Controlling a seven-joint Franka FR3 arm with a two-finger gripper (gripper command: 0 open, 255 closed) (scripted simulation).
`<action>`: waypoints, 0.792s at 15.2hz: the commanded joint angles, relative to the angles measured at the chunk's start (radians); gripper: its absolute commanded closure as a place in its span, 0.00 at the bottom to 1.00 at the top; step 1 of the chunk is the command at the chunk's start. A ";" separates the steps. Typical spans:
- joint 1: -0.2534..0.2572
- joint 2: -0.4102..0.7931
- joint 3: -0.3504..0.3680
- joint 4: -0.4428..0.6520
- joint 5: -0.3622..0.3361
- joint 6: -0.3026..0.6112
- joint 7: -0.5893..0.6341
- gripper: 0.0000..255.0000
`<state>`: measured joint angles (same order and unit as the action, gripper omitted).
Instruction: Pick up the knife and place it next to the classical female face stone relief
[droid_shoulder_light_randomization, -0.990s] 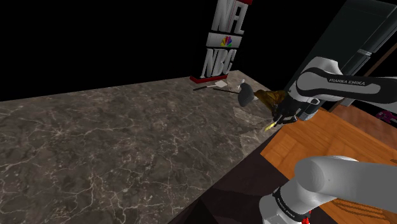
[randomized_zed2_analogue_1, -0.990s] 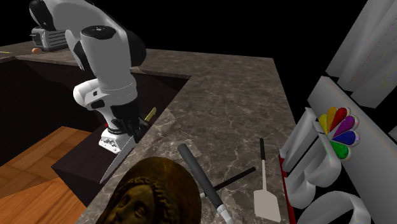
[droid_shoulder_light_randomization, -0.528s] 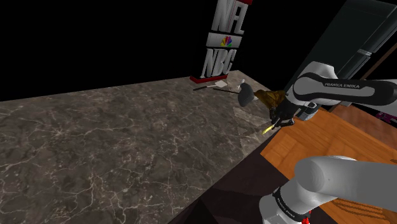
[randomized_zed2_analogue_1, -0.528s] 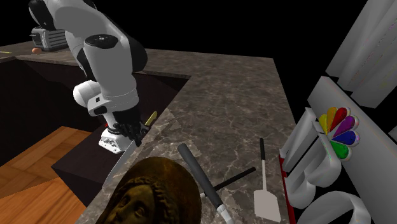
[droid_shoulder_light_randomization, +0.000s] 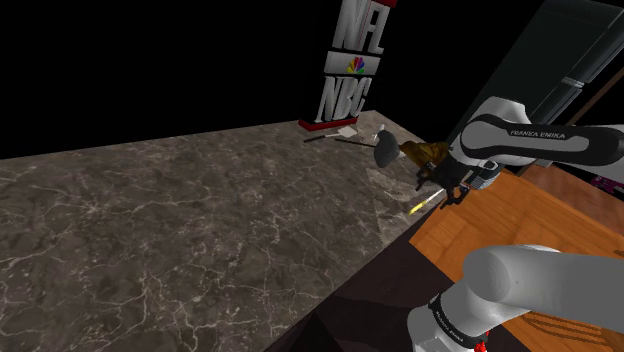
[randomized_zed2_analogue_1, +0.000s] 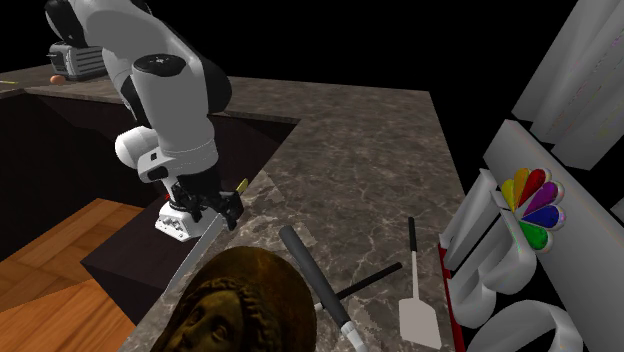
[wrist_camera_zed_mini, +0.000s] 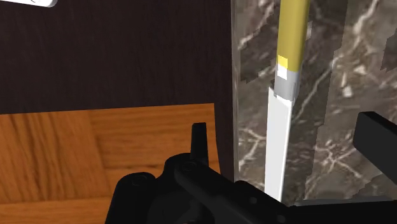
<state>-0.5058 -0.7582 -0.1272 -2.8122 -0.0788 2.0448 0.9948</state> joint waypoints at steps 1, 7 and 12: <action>0.000 0.000 0.000 0.000 0.000 0.000 0.000 0.00; 0.003 -0.039 0.010 0.107 0.008 -0.146 -0.001 0.00; 0.003 -0.039 0.010 0.107 0.008 -0.146 -0.001 0.00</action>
<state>-0.5033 -0.7973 -0.1177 -2.7053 -0.0705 1.8990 0.9941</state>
